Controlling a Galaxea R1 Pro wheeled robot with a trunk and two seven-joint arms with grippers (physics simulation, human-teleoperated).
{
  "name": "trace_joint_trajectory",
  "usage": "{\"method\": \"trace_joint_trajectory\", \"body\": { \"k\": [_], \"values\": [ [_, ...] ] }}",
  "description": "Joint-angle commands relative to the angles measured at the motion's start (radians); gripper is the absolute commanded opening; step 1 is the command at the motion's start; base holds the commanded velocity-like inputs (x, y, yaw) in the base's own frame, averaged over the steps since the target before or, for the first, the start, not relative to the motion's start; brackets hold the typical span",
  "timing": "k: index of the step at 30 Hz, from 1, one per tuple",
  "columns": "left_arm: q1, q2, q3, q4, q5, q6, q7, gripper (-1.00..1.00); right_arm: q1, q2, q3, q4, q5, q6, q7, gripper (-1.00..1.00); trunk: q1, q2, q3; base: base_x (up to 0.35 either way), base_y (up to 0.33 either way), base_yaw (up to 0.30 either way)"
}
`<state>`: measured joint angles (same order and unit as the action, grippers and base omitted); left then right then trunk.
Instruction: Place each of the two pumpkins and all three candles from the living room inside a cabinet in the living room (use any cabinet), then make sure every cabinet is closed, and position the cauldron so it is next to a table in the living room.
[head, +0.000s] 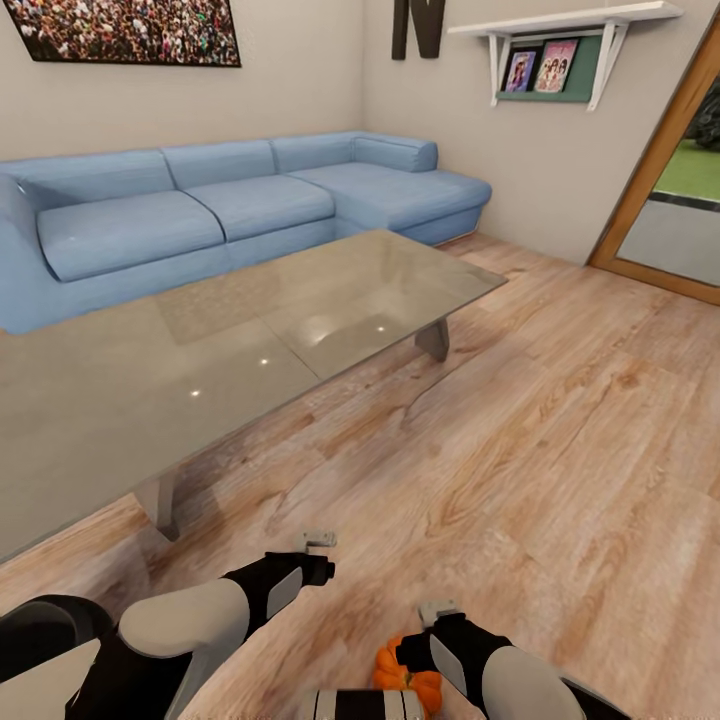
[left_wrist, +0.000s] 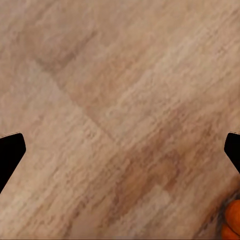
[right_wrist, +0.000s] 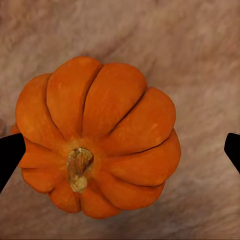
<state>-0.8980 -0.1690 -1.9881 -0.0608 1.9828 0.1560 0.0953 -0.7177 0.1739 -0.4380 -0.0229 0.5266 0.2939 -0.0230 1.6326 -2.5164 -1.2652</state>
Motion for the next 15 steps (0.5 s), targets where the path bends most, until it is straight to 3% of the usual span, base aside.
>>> {"method": "trace_joint_trajectory", "body": {
  "k": [1,15],
  "values": [
    [-0.001,0.000,-0.006,-0.002,0.007,0.002,0.006,1.00,0.000,0.001,-0.008,-0.002,0.009,0.005,-0.002,1.00,0.000,-0.001,-0.005,0.000,0.000,0.000],
    [-0.001,0.000,-0.006,-0.002,0.006,0.002,0.006,1.00,0.000,0.001,-0.008,-0.002,0.009,0.005,-0.003,1.00,0.007,-0.004,-0.059,0.000,0.000,0.000]
  ]
}}
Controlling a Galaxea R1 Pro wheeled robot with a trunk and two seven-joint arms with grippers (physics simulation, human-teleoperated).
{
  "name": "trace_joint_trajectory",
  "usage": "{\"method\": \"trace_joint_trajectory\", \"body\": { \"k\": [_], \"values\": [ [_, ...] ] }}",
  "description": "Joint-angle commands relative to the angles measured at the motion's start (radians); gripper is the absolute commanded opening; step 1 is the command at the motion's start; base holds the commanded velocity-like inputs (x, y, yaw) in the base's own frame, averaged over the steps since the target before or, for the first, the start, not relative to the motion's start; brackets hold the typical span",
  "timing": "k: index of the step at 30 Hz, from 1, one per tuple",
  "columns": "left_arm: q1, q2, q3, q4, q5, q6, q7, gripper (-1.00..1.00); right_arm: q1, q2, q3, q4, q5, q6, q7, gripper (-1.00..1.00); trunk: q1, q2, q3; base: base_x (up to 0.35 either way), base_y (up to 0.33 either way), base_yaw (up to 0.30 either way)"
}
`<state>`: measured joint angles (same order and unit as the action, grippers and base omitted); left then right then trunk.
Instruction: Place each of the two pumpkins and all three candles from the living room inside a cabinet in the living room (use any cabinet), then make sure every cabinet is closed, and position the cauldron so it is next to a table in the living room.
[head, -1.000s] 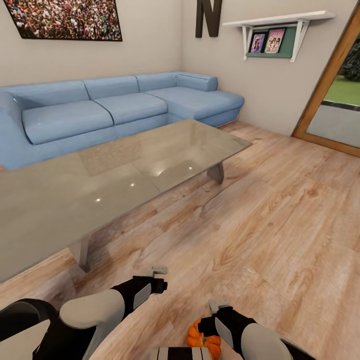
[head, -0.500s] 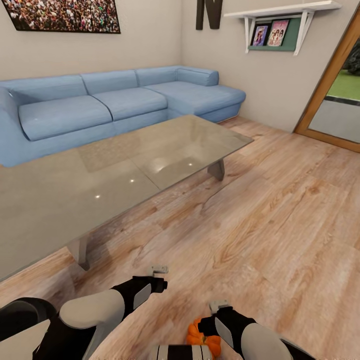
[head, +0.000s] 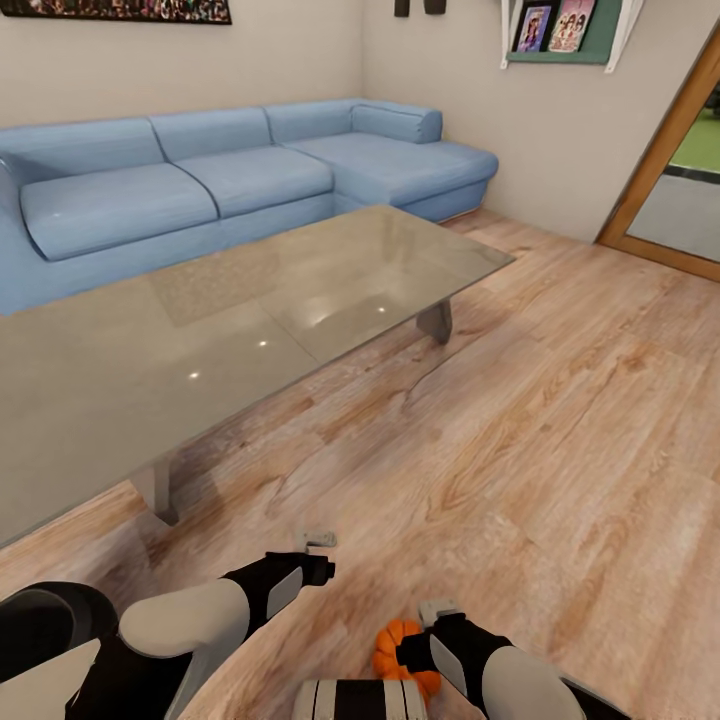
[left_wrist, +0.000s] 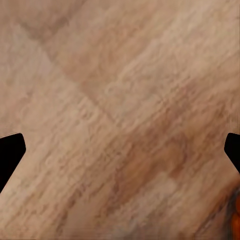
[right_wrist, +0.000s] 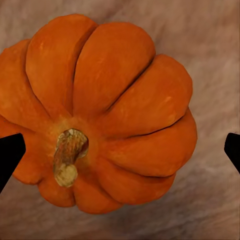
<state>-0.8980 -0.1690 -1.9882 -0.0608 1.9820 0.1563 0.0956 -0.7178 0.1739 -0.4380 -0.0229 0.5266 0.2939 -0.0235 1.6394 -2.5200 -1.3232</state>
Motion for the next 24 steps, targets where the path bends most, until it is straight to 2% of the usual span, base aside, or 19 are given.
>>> {"method": "trace_joint_trajectory", "body": {
  "k": [1,16,20,21,24],
  "values": [
    [-0.001,0.000,-0.006,-0.002,0.007,0.002,0.006,1.00,0.000,0.001,-0.008,-0.002,0.009,0.005,-0.002,1.00,0.000,-0.001,-0.005,0.000,0.000,0.000],
    [-0.001,0.000,-0.006,-0.002,0.007,0.002,0.006,1.00,0.000,0.001,-0.008,-0.002,0.009,0.004,-0.002,1.00,0.007,-0.004,-0.063,0.000,0.000,0.000],
    [0.000,0.000,-0.006,-0.002,0.007,0.002,0.006,1.00,0.000,0.001,-0.008,-0.002,0.009,0.004,-0.002,1.00,0.007,-0.004,-0.063,0.000,0.000,0.000],
    [-0.001,0.000,-0.005,-0.002,0.007,0.001,0.005,1.00,0.000,0.001,-0.008,-0.002,0.009,0.004,-0.003,-1.00,0.007,-0.004,-0.063,0.000,0.000,0.000],
    [-0.001,0.000,-0.005,-0.002,0.007,0.000,0.005,1.00,0.000,0.001,-0.008,-0.002,0.009,0.004,-0.003,-1.00,0.007,-0.004,-0.063,0.000,0.000,0.000]
  ]
}}
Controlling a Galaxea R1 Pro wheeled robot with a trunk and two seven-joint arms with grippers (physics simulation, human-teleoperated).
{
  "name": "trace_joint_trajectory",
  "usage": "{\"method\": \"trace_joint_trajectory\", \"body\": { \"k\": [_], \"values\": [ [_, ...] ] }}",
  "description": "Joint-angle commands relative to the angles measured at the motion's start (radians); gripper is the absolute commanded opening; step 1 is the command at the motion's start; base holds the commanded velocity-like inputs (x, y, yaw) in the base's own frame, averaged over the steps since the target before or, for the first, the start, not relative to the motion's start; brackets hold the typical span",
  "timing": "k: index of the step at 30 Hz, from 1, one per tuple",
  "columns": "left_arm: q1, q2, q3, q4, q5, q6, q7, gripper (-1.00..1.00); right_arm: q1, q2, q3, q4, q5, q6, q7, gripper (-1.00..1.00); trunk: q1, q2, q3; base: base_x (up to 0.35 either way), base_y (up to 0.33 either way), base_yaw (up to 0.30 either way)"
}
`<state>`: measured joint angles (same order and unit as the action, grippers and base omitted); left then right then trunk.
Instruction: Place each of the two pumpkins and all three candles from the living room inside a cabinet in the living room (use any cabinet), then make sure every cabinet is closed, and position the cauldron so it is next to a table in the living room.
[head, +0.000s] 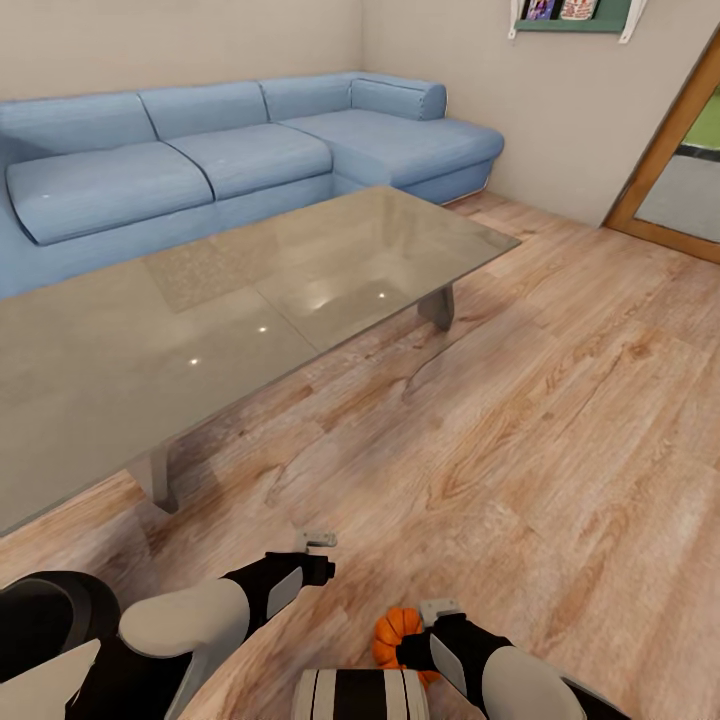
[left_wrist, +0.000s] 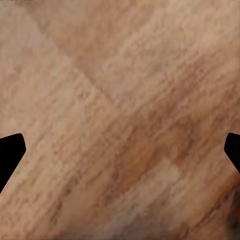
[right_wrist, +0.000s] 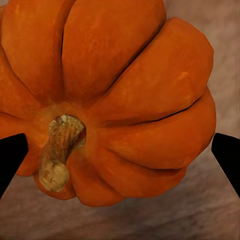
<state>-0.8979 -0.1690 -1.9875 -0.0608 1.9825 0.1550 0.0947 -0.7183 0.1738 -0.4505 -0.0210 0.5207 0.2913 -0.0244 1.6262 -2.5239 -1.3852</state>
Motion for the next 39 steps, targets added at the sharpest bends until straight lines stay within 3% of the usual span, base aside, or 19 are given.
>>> {"method": "trace_joint_trajectory", "body": {
  "k": [1,28,37,39],
  "values": [
    [-0.001,0.000,-0.006,-0.002,0.006,0.002,0.005,1.00,0.000,0.001,0.004,-0.004,0.014,0.006,-0.001,-1.00,0.020,0.000,-0.001,0.000,0.000,0.000],
    [-0.001,0.000,-0.006,-0.002,0.007,0.001,0.006,1.00,0.000,0.001,0.004,-0.004,0.013,0.006,0.000,-1.00,0.020,0.000,-0.001,0.000,0.000,0.000],
    [-0.001,0.000,-0.007,-0.002,0.006,0.012,0.006,1.00,0.000,0.001,0.005,-0.012,0.014,0.006,0.000,-1.00,0.016,0.002,0.034,0.000,0.000,0.000],
    [-0.001,0.000,-0.007,-0.002,0.006,0.014,0.006,1.00,-0.001,0.001,0.005,-0.065,0.015,0.005,-0.020,-1.00,0.015,0.002,0.042,0.000,0.000,0.000]
  ]
}}
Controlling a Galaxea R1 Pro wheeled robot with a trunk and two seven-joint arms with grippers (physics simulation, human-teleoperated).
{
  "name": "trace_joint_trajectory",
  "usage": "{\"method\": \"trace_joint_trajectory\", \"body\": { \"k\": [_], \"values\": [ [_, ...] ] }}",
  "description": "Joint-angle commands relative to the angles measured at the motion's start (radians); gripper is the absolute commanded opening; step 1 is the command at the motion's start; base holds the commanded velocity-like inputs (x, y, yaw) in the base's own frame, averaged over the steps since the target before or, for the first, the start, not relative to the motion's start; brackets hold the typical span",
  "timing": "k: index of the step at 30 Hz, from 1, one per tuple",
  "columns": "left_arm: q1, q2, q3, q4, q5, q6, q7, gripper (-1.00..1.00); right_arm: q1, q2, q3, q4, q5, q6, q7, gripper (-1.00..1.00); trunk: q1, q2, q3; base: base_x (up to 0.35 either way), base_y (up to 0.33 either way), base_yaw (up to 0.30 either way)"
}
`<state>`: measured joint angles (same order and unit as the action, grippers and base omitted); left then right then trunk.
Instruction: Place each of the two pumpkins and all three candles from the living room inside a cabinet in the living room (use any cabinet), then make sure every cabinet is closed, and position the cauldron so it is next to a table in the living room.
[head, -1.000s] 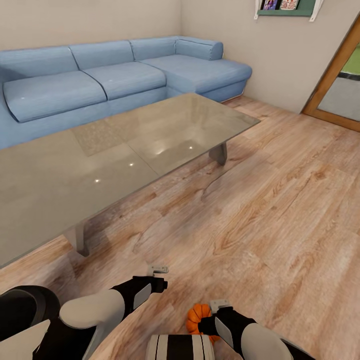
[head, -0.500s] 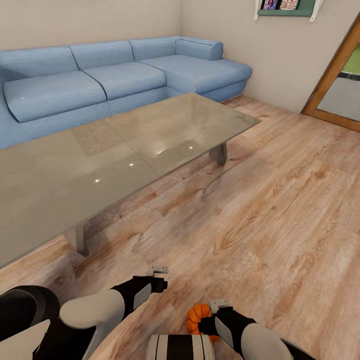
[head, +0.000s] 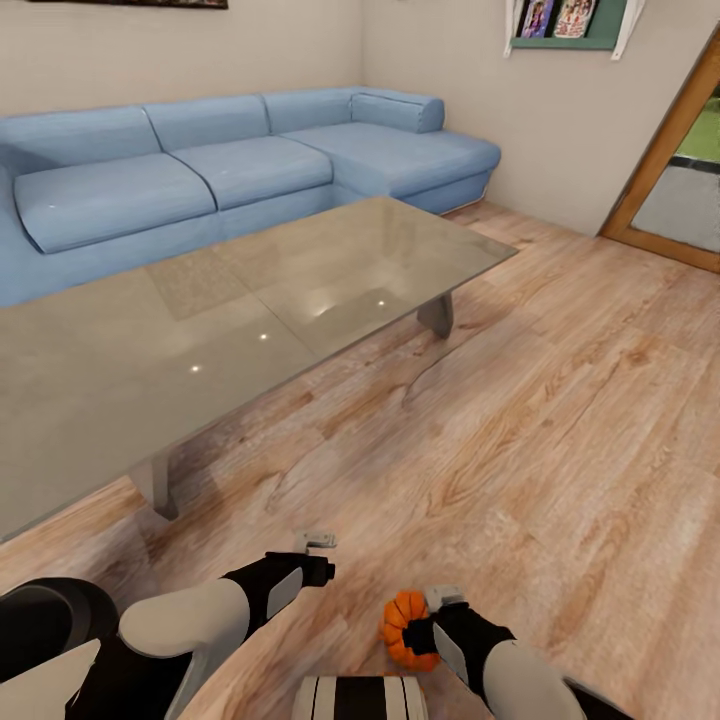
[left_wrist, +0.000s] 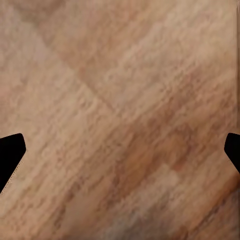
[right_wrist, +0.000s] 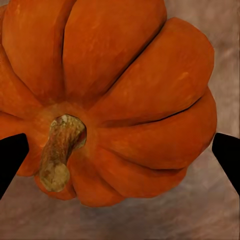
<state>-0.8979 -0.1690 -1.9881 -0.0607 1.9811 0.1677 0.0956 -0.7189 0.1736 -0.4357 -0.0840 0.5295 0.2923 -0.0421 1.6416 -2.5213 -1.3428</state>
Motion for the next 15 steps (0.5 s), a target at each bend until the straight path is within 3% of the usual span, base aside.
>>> {"method": "trace_joint_trajectory", "body": {
  "k": [1,5,6,8,10,11,12,15],
  "values": [
    [-0.001,0.000,-0.006,-0.002,0.007,0.002,0.006,1.00,0.000,0.001,-0.010,-0.020,0.006,0.005,-0.011,-1.00,-0.001,0.000,0.003,0.000,0.000,0.000],
    [-0.001,0.000,-0.006,-0.001,0.006,0.002,0.006,1.00,0.000,0.001,-0.010,-0.227,0.005,0.090,-0.064,-1.00,-0.002,0.001,0.019,0.000,0.000,0.000],
    [-0.001,0.000,-0.006,-0.001,0.006,0.003,0.006,1.00,0.000,0.001,-0.010,-0.288,0.005,0.150,-0.068,-1.00,-0.003,0.001,0.023,0.000,0.000,0.000],
    [-0.001,0.001,-0.006,-0.001,0.006,0.003,0.007,1.00,0.000,0.001,-0.010,-0.465,0.000,0.356,-0.063,-1.00,-0.004,0.002,0.030,0.000,0.000,0.000],
    [-0.001,0.002,-0.006,-0.001,0.005,0.004,0.007,1.00,0.000,0.001,-0.012,-0.551,-0.003,0.481,-0.047,-1.00,-0.005,0.002,0.038,0.000,0.000,0.000],
    [-0.001,0.001,-0.006,-0.001,0.005,0.006,0.008,1.00,0.000,0.001,-0.013,-0.588,-0.004,0.539,-0.031,-1.00,-0.005,0.002,0.042,0.000,0.000,0.000],
    [-0.001,0.001,-0.007,-0.001,0.005,0.015,0.009,1.00,0.000,0.001,-0.013,-0.662,-0.005,0.641,0.033,-1.00,-0.006,0.003,0.046,0.000,0.000,0.000],
    [-0.001,0.000,-0.006,-0.001,0.006,0.027,0.011,1.00,0.002,-0.002,-0.014,-0.723,0.000,0.701,0.166,-1.00,-0.007,0.003,0.057,0.000,0.000,0.000]
  ]
}}
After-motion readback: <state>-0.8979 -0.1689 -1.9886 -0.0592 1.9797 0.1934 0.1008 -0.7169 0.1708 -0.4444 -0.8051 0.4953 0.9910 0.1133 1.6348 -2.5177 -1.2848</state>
